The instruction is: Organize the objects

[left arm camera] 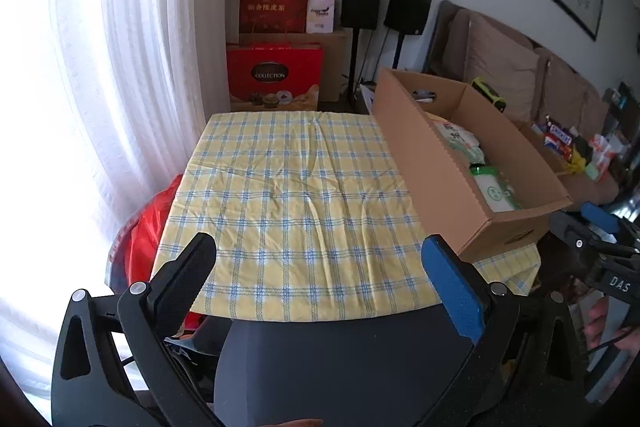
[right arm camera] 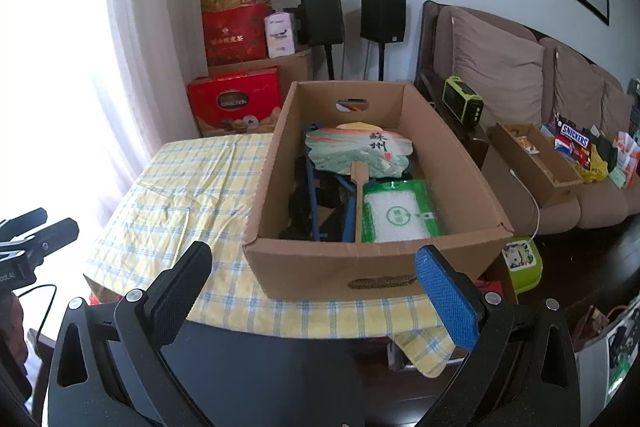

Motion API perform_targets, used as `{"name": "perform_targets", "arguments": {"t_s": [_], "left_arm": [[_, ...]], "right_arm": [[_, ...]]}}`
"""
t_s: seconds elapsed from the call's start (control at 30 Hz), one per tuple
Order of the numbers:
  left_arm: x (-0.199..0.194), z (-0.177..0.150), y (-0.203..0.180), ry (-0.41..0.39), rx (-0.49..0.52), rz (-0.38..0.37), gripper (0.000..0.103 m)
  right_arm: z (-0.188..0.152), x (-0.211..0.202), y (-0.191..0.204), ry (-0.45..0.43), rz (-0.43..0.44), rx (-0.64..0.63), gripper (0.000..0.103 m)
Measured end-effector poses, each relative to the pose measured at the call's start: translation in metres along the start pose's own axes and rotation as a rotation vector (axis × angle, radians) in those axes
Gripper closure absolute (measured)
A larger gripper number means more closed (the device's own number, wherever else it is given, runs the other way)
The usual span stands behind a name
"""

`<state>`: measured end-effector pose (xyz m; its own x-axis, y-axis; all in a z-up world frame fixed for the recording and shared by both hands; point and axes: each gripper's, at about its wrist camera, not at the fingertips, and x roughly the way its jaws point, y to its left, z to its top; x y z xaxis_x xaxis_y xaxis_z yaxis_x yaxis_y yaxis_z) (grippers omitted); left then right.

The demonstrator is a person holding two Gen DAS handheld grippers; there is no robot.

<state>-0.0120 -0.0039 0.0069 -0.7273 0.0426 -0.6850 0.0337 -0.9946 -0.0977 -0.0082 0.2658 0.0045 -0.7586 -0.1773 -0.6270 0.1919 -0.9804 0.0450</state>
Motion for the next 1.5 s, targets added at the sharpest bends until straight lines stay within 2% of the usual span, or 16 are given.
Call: {"name": "perform_targets", "arguments": {"t_s": [0.47, 1.5], "left_arm": [[-0.006, -0.009, -0.014, 0.002, 0.02, 0.011, 0.0], [-0.004, -0.013, -0.021, 0.017, 0.02, 0.019, 0.0]], "right_arm": [[-0.004, -0.011, 0.016, -0.006, 0.0, -0.016, 0.0], [-0.007, -0.007, 0.017, 0.011, -0.006, -0.012, 0.0]]}}
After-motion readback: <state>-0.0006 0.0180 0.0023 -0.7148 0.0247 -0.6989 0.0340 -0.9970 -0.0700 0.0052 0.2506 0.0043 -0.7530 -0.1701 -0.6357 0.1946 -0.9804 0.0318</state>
